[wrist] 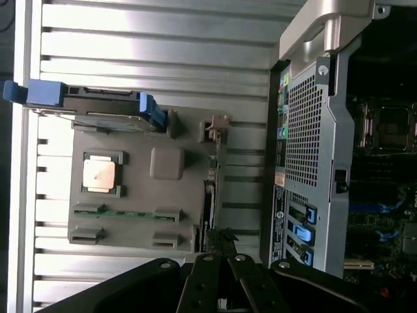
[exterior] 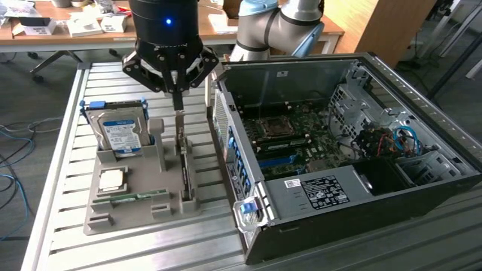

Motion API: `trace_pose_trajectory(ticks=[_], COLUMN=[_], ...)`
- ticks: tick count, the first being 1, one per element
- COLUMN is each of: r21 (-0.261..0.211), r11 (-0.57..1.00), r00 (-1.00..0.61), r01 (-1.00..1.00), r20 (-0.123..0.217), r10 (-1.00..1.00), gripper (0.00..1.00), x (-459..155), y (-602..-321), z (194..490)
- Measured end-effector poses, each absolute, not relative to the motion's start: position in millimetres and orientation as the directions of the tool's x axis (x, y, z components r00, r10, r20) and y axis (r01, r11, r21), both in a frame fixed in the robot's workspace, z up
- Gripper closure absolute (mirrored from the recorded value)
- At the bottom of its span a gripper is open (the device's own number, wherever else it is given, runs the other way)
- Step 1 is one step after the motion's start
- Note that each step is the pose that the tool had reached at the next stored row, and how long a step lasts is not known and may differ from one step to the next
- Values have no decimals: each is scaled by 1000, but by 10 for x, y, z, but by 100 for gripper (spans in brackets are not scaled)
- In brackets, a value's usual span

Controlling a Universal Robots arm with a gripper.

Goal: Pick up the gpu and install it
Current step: 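Pick up the gpu and move the gpu toward the slot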

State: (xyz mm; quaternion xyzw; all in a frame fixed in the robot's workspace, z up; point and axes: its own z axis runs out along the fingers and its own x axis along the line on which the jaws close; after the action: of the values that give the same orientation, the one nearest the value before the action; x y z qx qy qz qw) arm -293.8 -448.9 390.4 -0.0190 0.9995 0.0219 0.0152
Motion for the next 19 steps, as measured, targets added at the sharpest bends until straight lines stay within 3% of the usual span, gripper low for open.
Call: trace_pose_trajectory(ticks=[19], r21=[41], r11=[926], r00=[-927], r01=[-374], r20=[-31], r10=[-373], gripper=[89], x=[-2939], y=[-4489], z=[3873])
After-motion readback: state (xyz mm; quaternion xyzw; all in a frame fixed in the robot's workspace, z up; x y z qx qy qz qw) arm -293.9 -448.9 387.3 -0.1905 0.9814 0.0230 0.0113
